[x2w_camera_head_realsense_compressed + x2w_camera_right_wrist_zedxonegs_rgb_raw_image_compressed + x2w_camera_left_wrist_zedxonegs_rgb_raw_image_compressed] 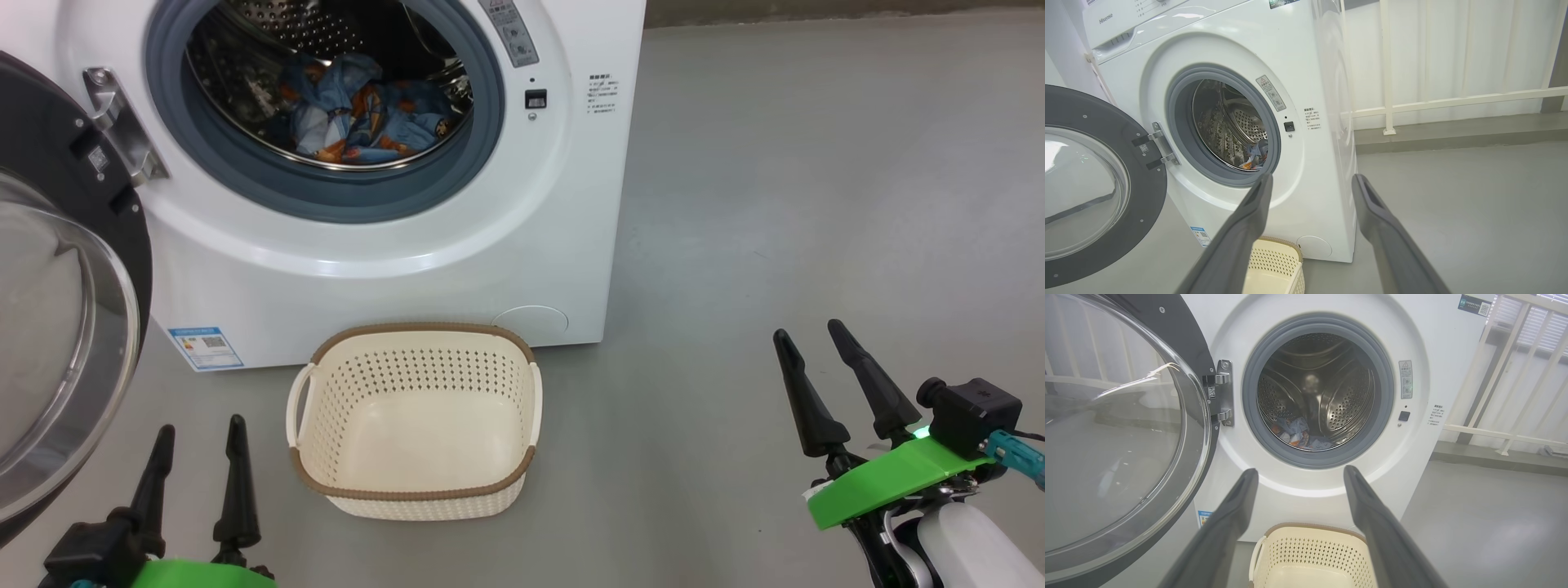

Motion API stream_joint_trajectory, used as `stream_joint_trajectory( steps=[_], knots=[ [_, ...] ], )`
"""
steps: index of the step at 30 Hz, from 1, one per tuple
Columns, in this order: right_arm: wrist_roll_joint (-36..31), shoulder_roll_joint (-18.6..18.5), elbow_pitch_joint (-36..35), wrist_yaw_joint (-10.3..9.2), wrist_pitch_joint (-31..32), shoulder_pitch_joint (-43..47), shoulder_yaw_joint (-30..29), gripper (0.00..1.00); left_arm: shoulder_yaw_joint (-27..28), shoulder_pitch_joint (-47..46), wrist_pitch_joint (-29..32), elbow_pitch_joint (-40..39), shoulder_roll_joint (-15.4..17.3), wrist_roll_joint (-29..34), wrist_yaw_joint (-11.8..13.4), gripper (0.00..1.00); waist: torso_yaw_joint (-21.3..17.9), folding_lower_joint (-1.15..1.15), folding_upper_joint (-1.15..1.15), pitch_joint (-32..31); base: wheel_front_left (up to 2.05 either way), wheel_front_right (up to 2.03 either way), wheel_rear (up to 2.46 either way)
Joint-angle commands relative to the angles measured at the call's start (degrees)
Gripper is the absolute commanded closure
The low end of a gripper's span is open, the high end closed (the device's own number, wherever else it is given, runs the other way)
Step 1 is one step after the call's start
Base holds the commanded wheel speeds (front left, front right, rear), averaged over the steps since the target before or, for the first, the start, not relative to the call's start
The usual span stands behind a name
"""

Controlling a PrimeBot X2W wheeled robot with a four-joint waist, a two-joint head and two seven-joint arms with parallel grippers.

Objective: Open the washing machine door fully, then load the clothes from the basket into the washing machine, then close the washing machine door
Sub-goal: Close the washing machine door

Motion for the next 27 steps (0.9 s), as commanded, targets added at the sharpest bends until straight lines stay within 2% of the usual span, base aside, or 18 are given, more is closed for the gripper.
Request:
stream_joint_trajectory(
  steps=[1, 27],
  knots=[
    [-0.1, -0.6, -1.2, 0.42, -0.5, 0.3, 0.7, 0.0, 1.5, -1.2, -0.3, -1.9, 1.2, -0.5, 0.3, 0.0, 0.0, 0.01, 0.0, 0.0, 0.0, 0.0, 0.0],
    [-0.1, -0.8, -1.3, 0.42, -0.5, 0.7, 0.5, 0.0, 1.1, -1.0, -0.4, -1.7, 1.4, -0.7, 0.6, 0.0, 0.9, 0.01, 0.0, -0.3, 0.0, 0.0, 0.0]
  ],
)
